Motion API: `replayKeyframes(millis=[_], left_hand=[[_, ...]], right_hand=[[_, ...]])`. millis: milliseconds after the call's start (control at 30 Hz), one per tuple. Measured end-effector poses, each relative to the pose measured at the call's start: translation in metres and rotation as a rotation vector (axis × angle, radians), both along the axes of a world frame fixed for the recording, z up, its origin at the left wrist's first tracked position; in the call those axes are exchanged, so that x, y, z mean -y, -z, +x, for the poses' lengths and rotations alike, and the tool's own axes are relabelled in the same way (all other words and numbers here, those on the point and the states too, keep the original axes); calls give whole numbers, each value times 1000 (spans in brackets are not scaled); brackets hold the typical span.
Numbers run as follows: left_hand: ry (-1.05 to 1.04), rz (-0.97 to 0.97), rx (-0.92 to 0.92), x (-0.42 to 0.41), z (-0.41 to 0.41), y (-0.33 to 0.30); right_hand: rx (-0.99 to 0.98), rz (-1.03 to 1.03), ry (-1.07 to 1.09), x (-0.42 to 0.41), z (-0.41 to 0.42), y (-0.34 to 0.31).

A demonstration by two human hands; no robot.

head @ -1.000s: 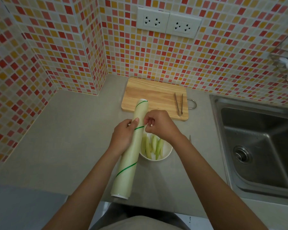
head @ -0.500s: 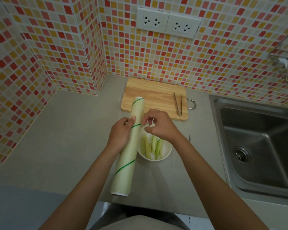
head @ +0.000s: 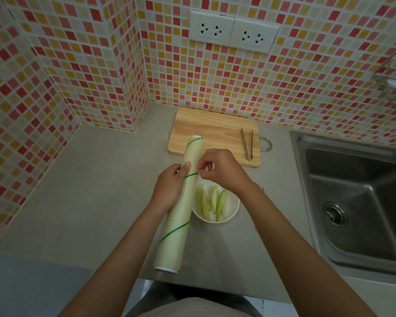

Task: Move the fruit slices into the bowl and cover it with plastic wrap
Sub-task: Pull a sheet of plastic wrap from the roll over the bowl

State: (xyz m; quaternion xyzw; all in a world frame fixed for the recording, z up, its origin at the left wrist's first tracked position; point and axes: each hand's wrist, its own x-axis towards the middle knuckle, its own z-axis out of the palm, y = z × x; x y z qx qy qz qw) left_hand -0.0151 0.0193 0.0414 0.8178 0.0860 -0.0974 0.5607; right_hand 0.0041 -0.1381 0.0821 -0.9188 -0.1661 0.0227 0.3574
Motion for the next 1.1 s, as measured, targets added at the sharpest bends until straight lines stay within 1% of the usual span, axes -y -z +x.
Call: replayKeyframes(millis=[100, 200, 267, 333, 433, 500, 567, 600, 633, 733, 867, 1000, 1100], left_hand=[[-5, -1, -8, 0, 4, 0], [-10, -42, -16, 1, 12, -3], [-21, -50, 3, 2, 18, -6], [-45, -24, 28, 1, 25, -9], [-70, -7, 53, 0, 36, -13], [-97, 3, 82, -1, 41, -15], [-137, 16, 103, -2, 46, -16], [-157, 23, 105, -1, 47, -17], [-173, 23, 102, 0, 49, -18], [-195, 6, 85, 3, 53, -20], [-164, -48, 81, 7, 58, -23], [-53, -155, 78, 9, 55, -22], [-34, -248, 85, 11, 47, -21]], right_hand=[[18, -11, 8, -3, 2, 1], [59, 35, 67, -5, 4, 2], [85, 90, 143, -7, 4, 3], [60, 200, 260, -10, 0, 4], [-75, 464, 482, -17, -12, 3], [-209, 615, 552, -26, -29, 6], [-397, 635, 533, -41, -53, 10], [-481, 602, 504, -48, -67, 12], [-525, 577, 470, -56, -80, 14], [-525, 681, 412, -71, -98, 23], [-442, 706, 497, -74, -95, 21], [-405, 790, 562, -71, -87, 17], [-377, 849, 577, -70, -89, 18]])
